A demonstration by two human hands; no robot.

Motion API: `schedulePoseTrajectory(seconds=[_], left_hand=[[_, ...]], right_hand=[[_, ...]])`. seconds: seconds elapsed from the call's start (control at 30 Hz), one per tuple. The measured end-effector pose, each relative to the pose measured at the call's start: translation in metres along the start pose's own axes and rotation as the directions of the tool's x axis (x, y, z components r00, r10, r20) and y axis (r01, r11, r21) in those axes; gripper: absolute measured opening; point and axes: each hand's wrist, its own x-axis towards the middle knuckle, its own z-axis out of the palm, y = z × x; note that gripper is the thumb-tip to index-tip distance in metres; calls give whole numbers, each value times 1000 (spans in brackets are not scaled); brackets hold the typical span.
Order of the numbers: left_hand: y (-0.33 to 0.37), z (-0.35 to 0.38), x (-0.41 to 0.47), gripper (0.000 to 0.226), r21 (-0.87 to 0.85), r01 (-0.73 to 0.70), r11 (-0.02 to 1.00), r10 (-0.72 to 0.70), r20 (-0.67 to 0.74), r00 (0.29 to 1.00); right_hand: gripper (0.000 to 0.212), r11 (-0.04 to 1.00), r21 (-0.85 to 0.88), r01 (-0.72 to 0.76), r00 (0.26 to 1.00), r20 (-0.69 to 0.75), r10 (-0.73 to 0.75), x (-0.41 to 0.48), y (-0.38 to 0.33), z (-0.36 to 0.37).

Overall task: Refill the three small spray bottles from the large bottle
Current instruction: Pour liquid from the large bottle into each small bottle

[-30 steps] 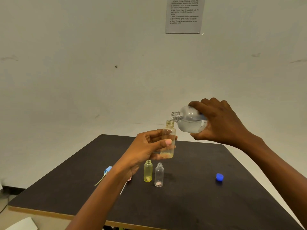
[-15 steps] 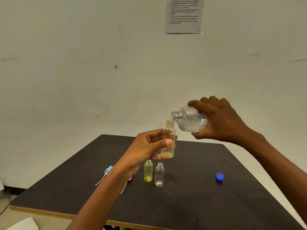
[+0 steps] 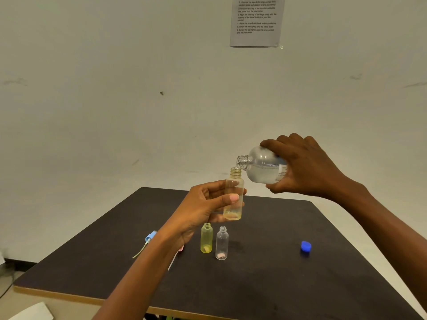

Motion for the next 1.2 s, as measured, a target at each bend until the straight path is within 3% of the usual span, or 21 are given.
schedulePoseTrajectory(seconds=[1.2], left_hand=[[1, 3, 1, 27, 7, -2, 1000, 2, 8, 1000]], right_hand=[[74, 1000, 6, -13, 999, 41, 13, -2, 2, -7]])
